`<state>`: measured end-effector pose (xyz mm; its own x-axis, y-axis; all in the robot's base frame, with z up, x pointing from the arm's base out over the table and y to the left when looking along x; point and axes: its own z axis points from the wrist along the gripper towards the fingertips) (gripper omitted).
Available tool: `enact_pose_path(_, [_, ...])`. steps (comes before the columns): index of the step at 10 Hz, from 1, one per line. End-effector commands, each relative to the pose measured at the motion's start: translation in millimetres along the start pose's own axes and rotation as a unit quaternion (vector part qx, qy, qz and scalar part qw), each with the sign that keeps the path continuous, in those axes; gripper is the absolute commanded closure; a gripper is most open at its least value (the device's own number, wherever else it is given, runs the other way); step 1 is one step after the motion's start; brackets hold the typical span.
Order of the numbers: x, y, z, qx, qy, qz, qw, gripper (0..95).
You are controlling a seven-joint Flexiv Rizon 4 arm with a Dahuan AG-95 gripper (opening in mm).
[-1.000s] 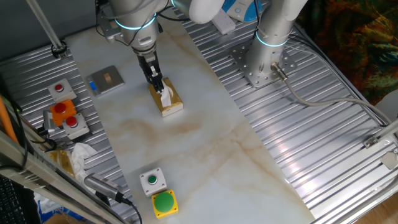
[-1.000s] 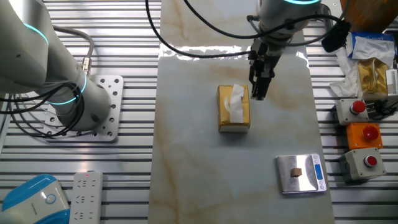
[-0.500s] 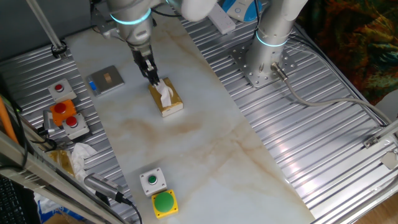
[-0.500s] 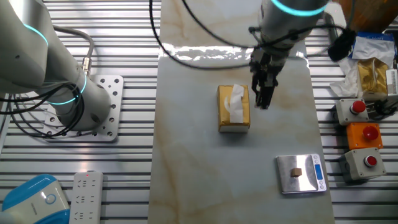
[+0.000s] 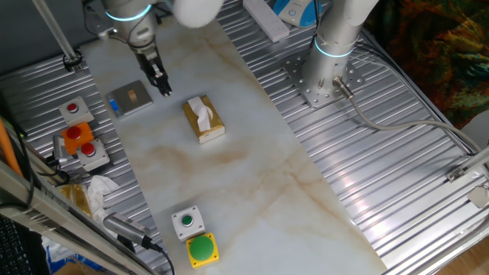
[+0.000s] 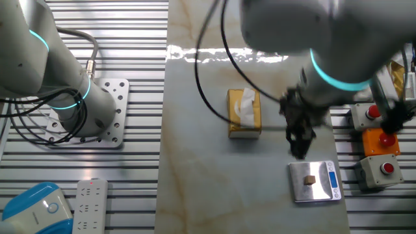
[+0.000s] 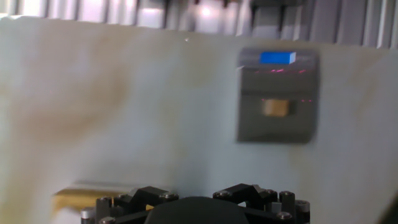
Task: Remove the object from the scale
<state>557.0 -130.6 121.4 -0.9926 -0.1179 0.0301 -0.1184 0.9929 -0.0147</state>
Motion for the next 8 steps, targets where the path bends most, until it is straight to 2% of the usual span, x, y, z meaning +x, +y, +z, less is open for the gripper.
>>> enact_pose_path(1, [-18.3, -34.4, 21.5, 0.002, 0.001, -0.010, 1.0000, 0.0])
enact_pose_path(4, [-27.9, -34.9, 28.6, 0.003, 0.003, -0.005, 1.0000, 0.0])
enact_pose_path(5, [-30.1, -37.2, 34.2, 0.001, 0.004, -0.006, 1.0000, 19.0])
enact_pose_path(7, [-34.8, -44.8, 50.1, 0.001, 0.007, -0.016, 0.9999, 19.0])
enact_pose_path(8, [-37.9, -50.0, 62.3, 0.001, 0.007, -0.018, 0.9998, 19.0])
